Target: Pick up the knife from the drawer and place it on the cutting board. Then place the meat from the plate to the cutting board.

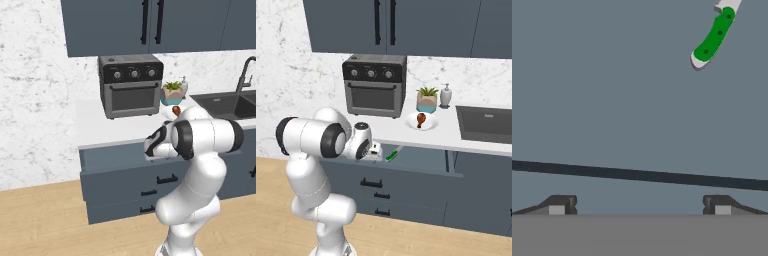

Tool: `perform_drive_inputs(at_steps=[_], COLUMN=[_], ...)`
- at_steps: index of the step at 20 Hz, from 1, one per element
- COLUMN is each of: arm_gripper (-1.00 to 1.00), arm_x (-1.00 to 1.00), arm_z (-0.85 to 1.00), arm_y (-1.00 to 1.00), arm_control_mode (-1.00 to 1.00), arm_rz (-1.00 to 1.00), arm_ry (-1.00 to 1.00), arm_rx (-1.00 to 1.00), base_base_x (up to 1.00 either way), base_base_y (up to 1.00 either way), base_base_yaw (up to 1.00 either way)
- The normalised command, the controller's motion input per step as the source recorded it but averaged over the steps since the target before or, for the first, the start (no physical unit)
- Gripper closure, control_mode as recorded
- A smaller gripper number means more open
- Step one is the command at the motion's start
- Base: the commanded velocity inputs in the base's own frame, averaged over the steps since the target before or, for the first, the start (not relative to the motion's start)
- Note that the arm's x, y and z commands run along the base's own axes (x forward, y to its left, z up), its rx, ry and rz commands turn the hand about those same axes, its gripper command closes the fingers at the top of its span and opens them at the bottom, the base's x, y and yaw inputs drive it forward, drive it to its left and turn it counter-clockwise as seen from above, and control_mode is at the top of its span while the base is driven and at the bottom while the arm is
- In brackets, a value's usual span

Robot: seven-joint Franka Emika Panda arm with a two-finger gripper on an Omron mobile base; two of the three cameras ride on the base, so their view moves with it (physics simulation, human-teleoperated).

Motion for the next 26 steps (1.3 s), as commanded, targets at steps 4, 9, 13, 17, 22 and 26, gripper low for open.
perform_drive_inputs(at_steps=[4, 9, 13, 17, 22, 26], arm_gripper=[-1.0, -1.0, -1.0, -1.0, -1.0, -1.0], arm_x=[0.0, 0.0, -0.19, -0.44, -0.53, -0.85], arm_z=[-0.23, -0.12, 0.03, -0.2, -0.8, 0.17], arm_y=[0.0, 0.0, 0.0, 0.0, 0.0, -0.09], arm_control_mode=[-1.0, -1.0, -1.0, -1.0, -1.0, -1.0], arm_rz=[0.0, 0.0, 0.0, 0.01, 0.04, 0.02], arm_ry=[0.09, 0.03, 0.03, 0.1, 0.14, 0.03], arm_rx=[0.0, 0.0, 0.0, 0.0, -0.05, 0.0], base_base_x=[0.0, 0.0, 0.0, 0.0, 0.0, 0.0], base_base_y=[0.0, 0.0, 0.0, 0.0, 0.0, 0.0], base_base_yaw=[0.0, 0.0, 0.0, 0.0, 0.0, 0.0])
